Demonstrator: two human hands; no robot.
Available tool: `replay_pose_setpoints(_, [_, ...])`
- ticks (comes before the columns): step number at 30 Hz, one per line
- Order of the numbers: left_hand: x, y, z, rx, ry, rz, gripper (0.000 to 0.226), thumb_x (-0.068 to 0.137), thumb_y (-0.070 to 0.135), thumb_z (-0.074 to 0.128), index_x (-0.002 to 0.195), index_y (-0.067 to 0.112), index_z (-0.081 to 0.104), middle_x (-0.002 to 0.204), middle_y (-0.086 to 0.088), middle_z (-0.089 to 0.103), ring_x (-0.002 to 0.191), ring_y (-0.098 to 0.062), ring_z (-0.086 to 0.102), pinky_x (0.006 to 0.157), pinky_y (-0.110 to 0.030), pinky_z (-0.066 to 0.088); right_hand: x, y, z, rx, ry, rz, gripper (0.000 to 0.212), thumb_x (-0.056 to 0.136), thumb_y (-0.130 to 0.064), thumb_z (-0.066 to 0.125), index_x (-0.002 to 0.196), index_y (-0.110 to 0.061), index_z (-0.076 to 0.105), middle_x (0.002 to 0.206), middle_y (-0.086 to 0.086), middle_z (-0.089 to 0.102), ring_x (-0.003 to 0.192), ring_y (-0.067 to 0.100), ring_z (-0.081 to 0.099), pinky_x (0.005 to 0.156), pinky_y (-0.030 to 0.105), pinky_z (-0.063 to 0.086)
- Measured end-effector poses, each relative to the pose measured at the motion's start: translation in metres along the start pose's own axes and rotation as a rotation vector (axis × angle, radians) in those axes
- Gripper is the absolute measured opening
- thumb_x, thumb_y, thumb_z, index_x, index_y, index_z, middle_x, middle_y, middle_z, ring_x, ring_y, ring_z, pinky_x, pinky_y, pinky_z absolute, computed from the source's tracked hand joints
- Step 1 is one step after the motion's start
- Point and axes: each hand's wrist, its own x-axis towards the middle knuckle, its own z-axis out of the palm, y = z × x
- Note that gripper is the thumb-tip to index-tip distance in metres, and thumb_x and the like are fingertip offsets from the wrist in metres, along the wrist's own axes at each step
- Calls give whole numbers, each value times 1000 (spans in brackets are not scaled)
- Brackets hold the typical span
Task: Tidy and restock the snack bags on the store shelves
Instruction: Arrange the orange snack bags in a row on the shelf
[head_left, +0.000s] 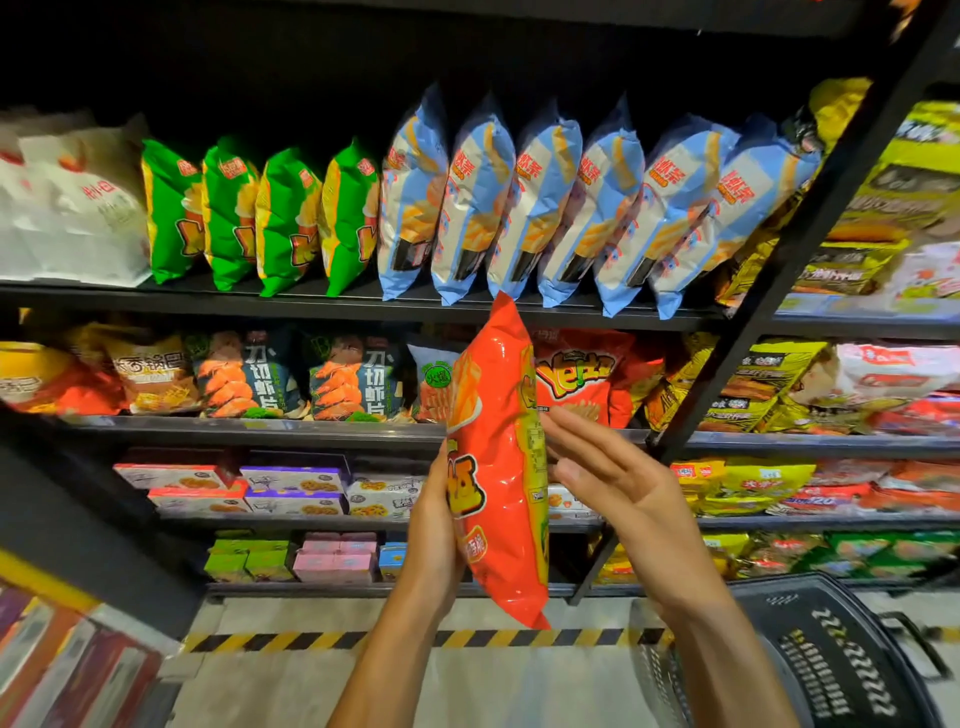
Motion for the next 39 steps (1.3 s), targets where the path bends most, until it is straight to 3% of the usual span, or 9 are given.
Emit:
replay_pose_setpoints(5, [-1, 1, -1, 68, 72, 156, 35, 100, 50, 48, 126, 33, 65, 116, 8, 76, 104, -5, 72, 87, -28, 58, 1, 7, 3, -38, -40, 18, 73, 88, -28, 76, 153, -36, 43, 149, -17, 56, 138, 10, 54, 110, 38, 48])
replay_pose_setpoints(8, [-6, 3, 2, 201, 35, 336, 22, 104, 43, 44, 119, 42, 59, 103, 23, 76, 97, 4, 71, 74, -16, 56, 1, 12, 9, -50, -56, 62, 99, 77, -27, 87, 154, -50, 29, 150, -24, 50, 132, 7, 58, 99, 29, 55])
replay_pose_setpoints(14, [-7, 14, -12, 332, -356, 198, 54, 95, 59, 55, 147, 45, 46, 138, 14, 65, 125, -9, 64, 101, -34, 52, 0, 15, -6, 6, 225, 118, 86, 73, -56, 85, 148, -34, 49, 131, -10, 70, 123, 14, 67, 106, 49, 53])
replay_pose_setpoints(17, [-10, 12, -18, 411, -483, 84, 64, 93, 56, 58, 152, 50, 34, 143, 19, 60, 131, -8, 60, 109, -36, 46, -4, 17, -13, 22, 279, 183, 72, 79, -52, 74, 145, -35, 48, 111, -17, 77, 108, 9, 73, 89, 34, 62])
replay_pose_setpoints(22, [-15, 12, -12, 412, -401, 136, 47, 101, 34, 55, 146, 44, 44, 133, 14, 68, 121, -9, 66, 93, -23, 57, -7, 20, -19, -38, 206, 239, 85, 74, -76, 75, 149, -56, 40, 157, -10, 48, 142, 11, 50, 116, 52, 43])
replay_pose_setpoints(24, [-16, 15, -11, 387, -349, 127, 40, 101, 33, 55, 140, 40, 52, 126, 12, 72, 114, -10, 71, 85, -22, 59, -10, 13, -17, -102, 205, 92, 78, 85, -60, 73, 152, -57, 33, 161, -23, 35, 141, -4, 44, 118, 45, 41])
replay_pose_setpoints(27, [-17, 19, -10, 264, -269, 26, 40, 96, 43, 56, 131, 25, 64, 119, -2, 76, 105, -23, 75, 79, -34, 63, -16, 7, -18, -257, 77, -179, 84, 85, -29, 80, 157, -32, 37, 168, -19, 21, 155, 5, 24, 122, 43, 35])
replay_pose_setpoints(31, [-18, 18, -13, 180, -235, -62, 39, 95, 46, 54, 123, 23, 69, 112, -6, 78, 99, -24, 76, 70, -37, 64, -21, 12, -21, -453, -166, -187, 70, 80, -24, 88, 143, -29, 58, 162, -17, 40, 158, 10, 14, 124, 57, 22])
replay_pose_setpoints(39, [-22, 19, -18, 232, -451, -126, 48, 98, 59, 38, 138, 37, 53, 123, -11, 74, 99, -47, 73, 77, -37, 63, -24, 26, -28, -446, 113, -234, 36, 83, -41, 83, 115, -26, 76, 134, -14, 68, 144, 13, 47, 118, 36, 37])
